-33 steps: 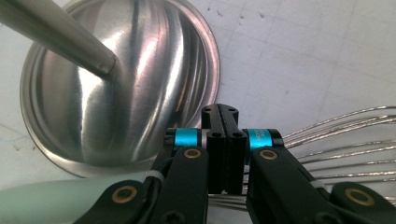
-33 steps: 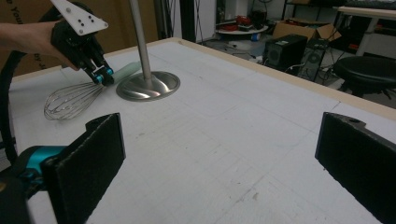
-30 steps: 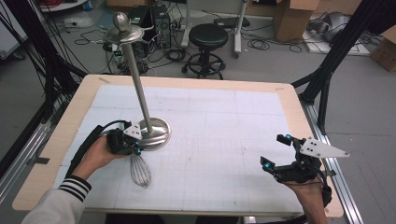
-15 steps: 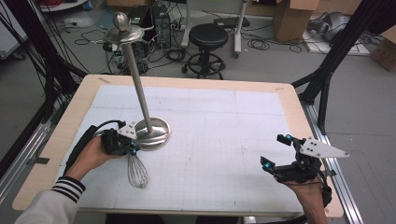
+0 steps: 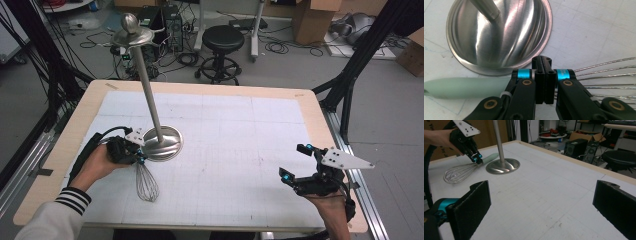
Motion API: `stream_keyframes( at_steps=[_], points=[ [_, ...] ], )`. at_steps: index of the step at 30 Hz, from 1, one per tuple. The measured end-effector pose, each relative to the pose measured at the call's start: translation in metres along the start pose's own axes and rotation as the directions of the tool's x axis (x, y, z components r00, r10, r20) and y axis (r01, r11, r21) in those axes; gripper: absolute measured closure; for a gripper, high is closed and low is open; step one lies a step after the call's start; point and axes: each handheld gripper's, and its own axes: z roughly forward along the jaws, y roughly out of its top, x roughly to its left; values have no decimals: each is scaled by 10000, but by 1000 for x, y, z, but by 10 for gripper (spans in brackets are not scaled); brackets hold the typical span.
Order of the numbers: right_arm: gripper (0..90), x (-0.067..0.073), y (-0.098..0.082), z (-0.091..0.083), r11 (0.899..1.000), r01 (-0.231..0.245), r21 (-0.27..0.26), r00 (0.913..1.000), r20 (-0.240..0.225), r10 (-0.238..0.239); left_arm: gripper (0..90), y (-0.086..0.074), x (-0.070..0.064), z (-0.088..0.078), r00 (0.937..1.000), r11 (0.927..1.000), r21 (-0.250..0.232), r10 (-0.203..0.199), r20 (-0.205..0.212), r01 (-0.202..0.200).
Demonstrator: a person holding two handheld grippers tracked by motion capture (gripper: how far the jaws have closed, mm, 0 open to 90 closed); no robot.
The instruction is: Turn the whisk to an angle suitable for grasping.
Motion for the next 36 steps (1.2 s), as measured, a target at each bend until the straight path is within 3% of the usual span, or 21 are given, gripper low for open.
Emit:
stream_keyframes(
  at_steps=[11, 24, 25, 36],
  points=[
    [4, 1, 0, 0, 10000, 7, 15, 10000, 3, -7, 899, 5, 4, 7, 9998, 9996, 227, -170, 58, 169],
    [4, 0, 1, -3, 10000, 46, -69, 10000, 57, -45, 899, 6, 7, 1, 9995, 9939, 1064, -302, 36, 296],
    [4, 0, 2, -4, 10000, 41, -85, 10000, 61, -40, 899, 5, 7, 1, 9998, 9920, 1252, -188, 119, 171],
    [4, 0, 2, -5, 9999, 63, -96, 9999, 93, -62, 899, 1, 7, -2, 9995, 9921, 1225, -294, 138, 275]
  ],
)
